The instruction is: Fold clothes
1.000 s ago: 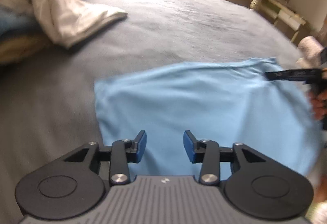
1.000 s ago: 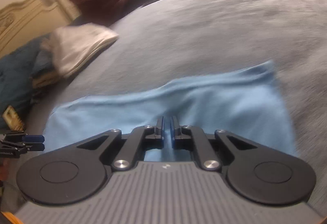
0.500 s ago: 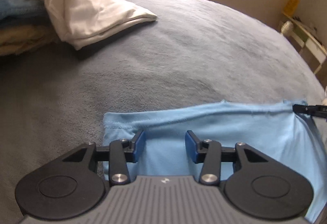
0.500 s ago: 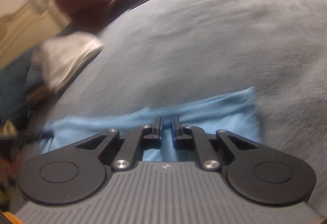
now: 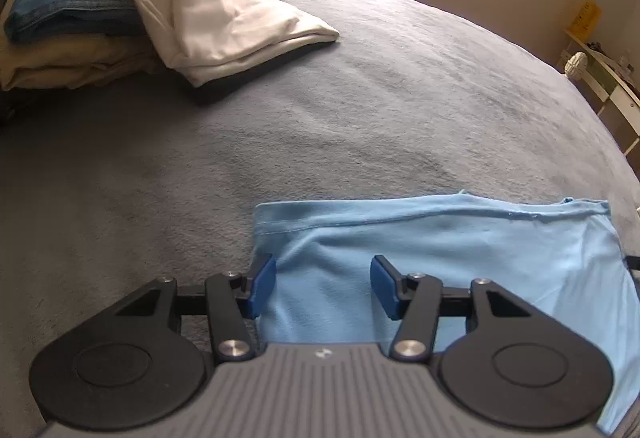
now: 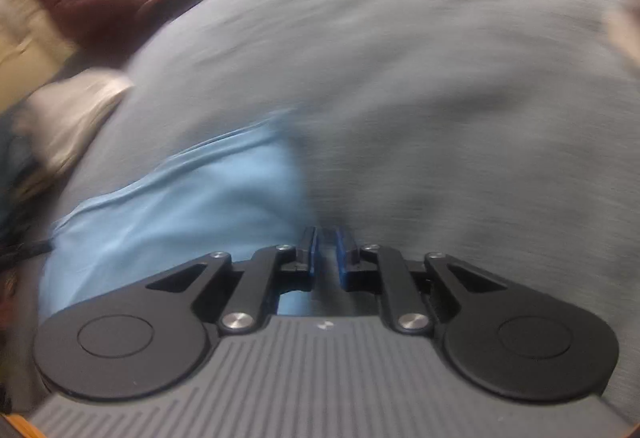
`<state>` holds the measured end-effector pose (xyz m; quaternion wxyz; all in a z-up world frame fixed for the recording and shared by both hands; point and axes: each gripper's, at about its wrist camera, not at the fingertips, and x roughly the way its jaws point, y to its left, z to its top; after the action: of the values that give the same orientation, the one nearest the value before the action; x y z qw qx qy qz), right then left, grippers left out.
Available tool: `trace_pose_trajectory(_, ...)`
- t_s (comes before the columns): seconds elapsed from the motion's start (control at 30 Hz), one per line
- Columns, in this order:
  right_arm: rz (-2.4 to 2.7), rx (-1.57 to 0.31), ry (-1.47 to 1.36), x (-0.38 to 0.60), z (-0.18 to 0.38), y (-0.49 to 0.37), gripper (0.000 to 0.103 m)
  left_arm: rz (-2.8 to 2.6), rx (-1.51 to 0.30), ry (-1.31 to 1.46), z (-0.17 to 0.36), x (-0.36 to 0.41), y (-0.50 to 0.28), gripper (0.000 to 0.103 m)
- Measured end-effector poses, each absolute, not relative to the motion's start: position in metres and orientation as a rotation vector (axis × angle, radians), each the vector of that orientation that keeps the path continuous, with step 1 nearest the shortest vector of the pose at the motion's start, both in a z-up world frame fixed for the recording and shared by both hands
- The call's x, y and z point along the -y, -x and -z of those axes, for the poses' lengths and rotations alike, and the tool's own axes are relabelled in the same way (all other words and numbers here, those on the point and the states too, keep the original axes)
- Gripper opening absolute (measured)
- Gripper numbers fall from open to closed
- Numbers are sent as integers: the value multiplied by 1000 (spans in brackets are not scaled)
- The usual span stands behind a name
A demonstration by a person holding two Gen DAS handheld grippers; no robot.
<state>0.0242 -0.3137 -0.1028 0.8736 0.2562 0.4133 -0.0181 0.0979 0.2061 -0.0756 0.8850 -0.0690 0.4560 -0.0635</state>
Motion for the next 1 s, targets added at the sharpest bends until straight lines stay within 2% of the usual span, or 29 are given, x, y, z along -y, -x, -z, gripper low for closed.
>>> trace_pose_trajectory(0.03,92,-869,-530,321,103,-16,11,133,-947,138,72,-206,-95,54)
trace_pose_trajectory(0.23,-105,-824,-352,267,68,13,12,218,-985,-16,50,-169,-77,56)
trace_pose_trajectory(0.33,-222,-842,-260,231,70,25,12,293,-1000,-96,47,-136,-62,58)
trace_pose_trajectory(0.47,-150,-910,-254,239,88,47,11,358,-1020,-149,48,-107,-38,60)
trace_pose_trajectory(0.63,33,-926,-230,260,88,79,14,340,-1037,-191,52,-96,-14,63)
trace_pose_trajectory(0.83,-162,-840,-224,218,79,80,14,340,-1093,-204,59,-85,-5,67)
trace_pose_trajectory(1.0,-157,-933,-142,212,106,99,12,307,-1149,-246,71,-80,3,72)
